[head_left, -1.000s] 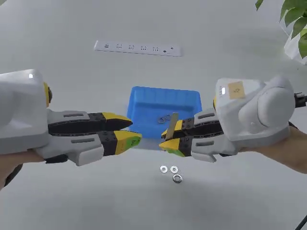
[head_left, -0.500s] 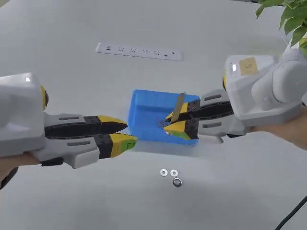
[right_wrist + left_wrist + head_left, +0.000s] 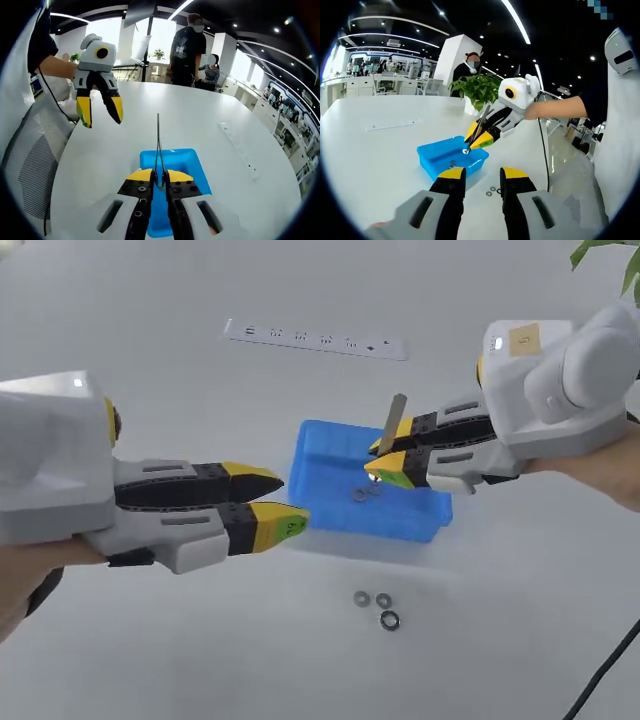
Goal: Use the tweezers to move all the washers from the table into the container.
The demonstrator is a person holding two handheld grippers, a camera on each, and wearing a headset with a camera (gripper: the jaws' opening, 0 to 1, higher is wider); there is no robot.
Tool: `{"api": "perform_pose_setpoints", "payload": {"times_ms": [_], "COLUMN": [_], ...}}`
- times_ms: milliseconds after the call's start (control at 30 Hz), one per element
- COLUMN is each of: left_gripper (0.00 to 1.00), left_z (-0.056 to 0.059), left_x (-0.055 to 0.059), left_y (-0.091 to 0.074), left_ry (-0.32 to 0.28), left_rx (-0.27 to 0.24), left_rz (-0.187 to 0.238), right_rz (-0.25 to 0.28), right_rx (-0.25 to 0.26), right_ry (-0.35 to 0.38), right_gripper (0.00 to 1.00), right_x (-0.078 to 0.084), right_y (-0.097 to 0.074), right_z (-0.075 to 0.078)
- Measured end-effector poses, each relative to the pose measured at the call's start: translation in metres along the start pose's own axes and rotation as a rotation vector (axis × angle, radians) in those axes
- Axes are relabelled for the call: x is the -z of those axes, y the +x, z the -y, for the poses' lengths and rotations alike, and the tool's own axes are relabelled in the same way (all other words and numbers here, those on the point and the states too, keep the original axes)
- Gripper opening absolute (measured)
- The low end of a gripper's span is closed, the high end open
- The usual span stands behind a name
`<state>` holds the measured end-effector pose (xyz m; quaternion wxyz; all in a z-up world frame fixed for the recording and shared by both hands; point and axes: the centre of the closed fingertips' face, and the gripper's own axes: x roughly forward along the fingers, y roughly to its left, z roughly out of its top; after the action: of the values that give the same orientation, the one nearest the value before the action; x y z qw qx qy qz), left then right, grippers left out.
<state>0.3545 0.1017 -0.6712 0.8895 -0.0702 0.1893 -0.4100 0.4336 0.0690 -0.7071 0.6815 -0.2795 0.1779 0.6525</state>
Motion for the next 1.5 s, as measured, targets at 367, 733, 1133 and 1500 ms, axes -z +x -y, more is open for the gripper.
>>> {"api": "perform_pose_setpoints", "payload": {"times_ms": [367,733,1133,1500], "left_gripper": [0.34,0.34,0.33,0.33], "left_z": [-0.012,-0.022,-0.021,-0.02], "left_x": [0.003,0.009,0.011,0.008], "left_y": [0.002,0.002,0.01,0.014], "left_ry": [-0.007,-0.022,-0.016,-0.015], "left_rx": [-0.021,-0.046,-0.039,-0.034], "left_rz": [-0.02,-0.033,-0.053,-0.048], "right_rz": [-0.029,-0.015,-0.006,0.002], "right_rx": [-0.005,-0.004,-0.011,-0.005], "right_ry": [0.036,0.065,0.085,0.085], "right_gripper": [0.1,0.1,0.1,0.1], "right_x": [0.025,0.042,0.05,0.048], "right_y": [0.023,0.037,0.043,0.04], "right_z": [0.017,0.021,0.018,0.018]}}
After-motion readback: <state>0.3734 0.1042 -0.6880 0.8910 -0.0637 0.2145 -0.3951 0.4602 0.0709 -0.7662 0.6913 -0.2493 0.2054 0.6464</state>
